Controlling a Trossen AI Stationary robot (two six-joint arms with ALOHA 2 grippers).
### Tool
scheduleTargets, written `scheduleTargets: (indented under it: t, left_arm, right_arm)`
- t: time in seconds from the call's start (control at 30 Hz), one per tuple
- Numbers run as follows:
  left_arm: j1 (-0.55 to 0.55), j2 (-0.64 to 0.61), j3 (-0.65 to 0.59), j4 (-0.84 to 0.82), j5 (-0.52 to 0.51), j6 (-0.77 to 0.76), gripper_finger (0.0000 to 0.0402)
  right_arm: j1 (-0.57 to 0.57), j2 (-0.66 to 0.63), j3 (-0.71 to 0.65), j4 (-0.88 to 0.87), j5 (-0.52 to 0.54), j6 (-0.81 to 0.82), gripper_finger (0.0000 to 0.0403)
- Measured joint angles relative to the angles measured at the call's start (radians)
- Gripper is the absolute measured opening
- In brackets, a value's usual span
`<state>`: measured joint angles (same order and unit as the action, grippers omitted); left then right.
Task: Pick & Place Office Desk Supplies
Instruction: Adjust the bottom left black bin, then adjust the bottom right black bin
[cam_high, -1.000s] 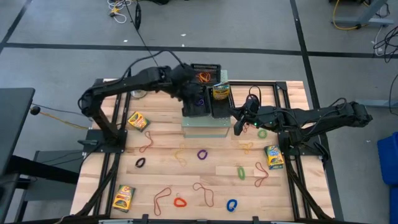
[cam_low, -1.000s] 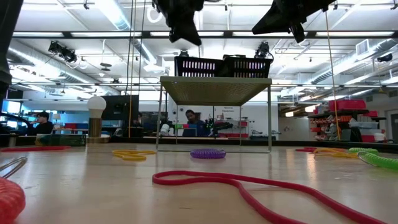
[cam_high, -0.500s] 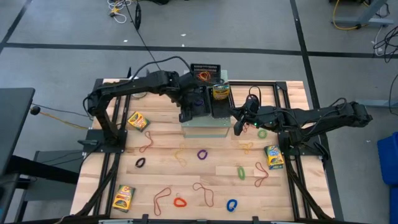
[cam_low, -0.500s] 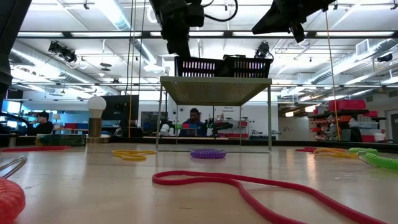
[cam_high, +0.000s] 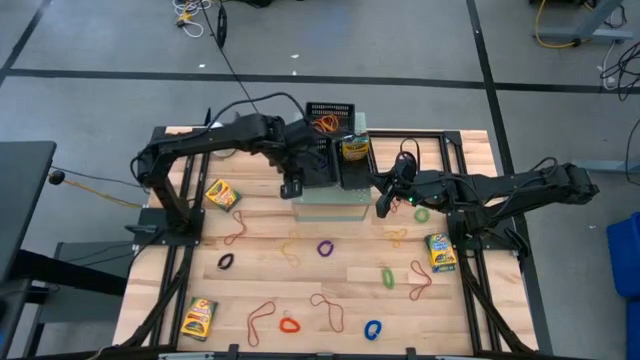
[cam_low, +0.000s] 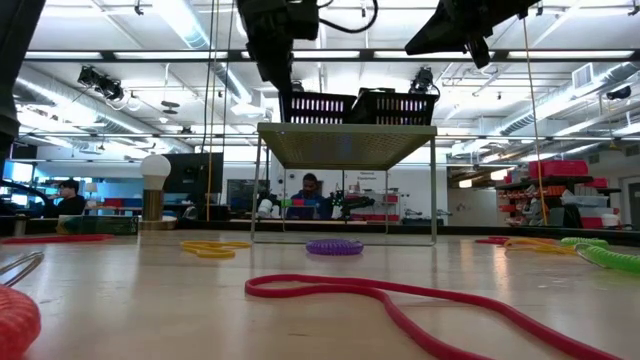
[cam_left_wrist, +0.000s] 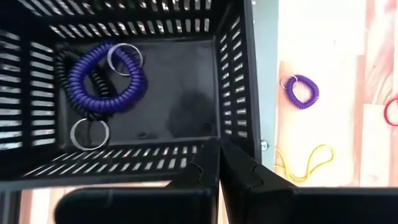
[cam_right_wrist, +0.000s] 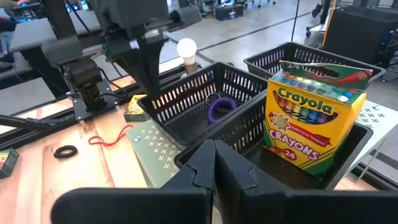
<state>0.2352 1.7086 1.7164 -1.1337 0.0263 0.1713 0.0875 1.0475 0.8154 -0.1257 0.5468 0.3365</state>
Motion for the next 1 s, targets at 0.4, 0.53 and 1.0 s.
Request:
scheduleTargets:
  t: [0.4, 0.53, 1.0]
  left_arm:
    - [-0.007, -0.190, -0.111, 0.216, 0.081, -0.127, 0.0005]
    - [-0.009, -0.343, -0.332, 0.470, 0.109, -0.201, 0.0005]
    - [-0.067, -0.708, -0.771, 0.763, -0.093, -0.446, 0.0007]
  right_arm:
    - [-0.103, -0.007, 0.162, -0.493, 0.068, 0.289, 0.0009]
    - [-0.192, 0.004, 0.109, -0.560, -0.016, 0.355, 0.0009]
    - [-0.241, 0.074, -0.005, -0.254, -0.266, 0.264, 0.0009]
